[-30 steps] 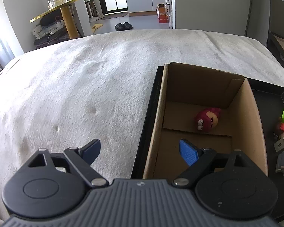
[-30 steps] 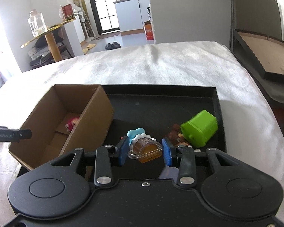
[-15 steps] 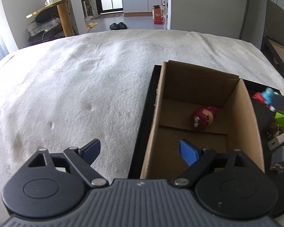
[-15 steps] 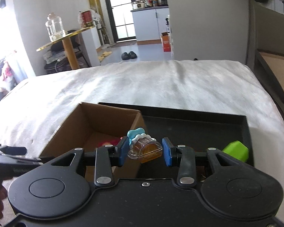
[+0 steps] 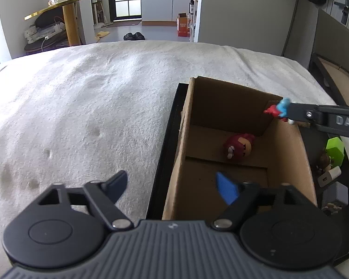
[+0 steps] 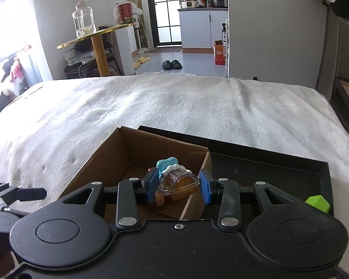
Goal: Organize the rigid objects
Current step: 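Grasp and lift the mug figure toward the box with the right gripper, then release the mug figure into the box while the left gripper clamps the box wall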
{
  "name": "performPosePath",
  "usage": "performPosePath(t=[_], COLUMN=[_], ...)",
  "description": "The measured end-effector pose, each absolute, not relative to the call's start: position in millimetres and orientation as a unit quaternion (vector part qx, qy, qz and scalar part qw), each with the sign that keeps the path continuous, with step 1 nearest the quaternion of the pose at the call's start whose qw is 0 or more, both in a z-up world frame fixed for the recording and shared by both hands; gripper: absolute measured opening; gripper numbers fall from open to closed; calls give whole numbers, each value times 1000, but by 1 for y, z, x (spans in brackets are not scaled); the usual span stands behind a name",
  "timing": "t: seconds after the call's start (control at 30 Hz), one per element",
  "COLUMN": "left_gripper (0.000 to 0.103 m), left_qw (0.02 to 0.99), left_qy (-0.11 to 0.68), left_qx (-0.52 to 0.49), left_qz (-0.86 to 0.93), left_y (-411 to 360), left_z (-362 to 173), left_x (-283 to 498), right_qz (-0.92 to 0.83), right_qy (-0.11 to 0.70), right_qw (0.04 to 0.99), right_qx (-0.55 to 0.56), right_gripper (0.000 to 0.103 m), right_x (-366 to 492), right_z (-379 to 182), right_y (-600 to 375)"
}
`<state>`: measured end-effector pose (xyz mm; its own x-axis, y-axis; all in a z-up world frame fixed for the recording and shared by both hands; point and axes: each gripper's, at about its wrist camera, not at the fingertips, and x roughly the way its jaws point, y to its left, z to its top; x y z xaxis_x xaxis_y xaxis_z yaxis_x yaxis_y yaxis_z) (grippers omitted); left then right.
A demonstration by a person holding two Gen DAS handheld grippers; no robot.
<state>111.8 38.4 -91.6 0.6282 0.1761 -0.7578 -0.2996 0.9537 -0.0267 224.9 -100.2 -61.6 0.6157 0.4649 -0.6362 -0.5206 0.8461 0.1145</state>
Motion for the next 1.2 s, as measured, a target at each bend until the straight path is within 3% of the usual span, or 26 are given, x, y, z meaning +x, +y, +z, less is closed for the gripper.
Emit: performPosePath(t=[0.03, 0.1, 0.2, 0.23, 0.97, 1.07, 1.13, 1.2], left_gripper=[60, 32, 11, 10, 12, 19, 32, 56], left_qw=[898, 895, 893, 894, 896, 893, 890, 889], left_qy=[413, 417, 418, 417, 416, 422, 427, 426], left_qx=[-80, -95, -110, -109, -69, -60, -60, -54], left_qz=[131, 130, 127, 127, 138, 146, 150, 157], left_y=[40, 44, 47, 47, 33, 30, 30, 28], left_z=[-93, -95, -97, -97, -88, -86, -86, -85], left_x=[112, 112, 112, 112, 115, 118, 120, 122], right_qz=[275, 272, 271, 269, 219, 210, 203, 196], right_qy=[339, 331, 336, 338, 383, 392, 395, 399], right_qw=[899, 902, 901, 901, 897, 896, 896, 896], right_qx=[-43, -46, -40, -39, -14, -9, -7, -5], right_gripper=[39, 41, 42, 42, 52, 52, 53, 53], right_x=[225, 224, 223, 223, 201, 200, 199, 199], right_z=[-62, -62, -63, -63, -82, -88, -91, -94], right_y=[-98, -95, -95, -96, -155, -168, -176, -183])
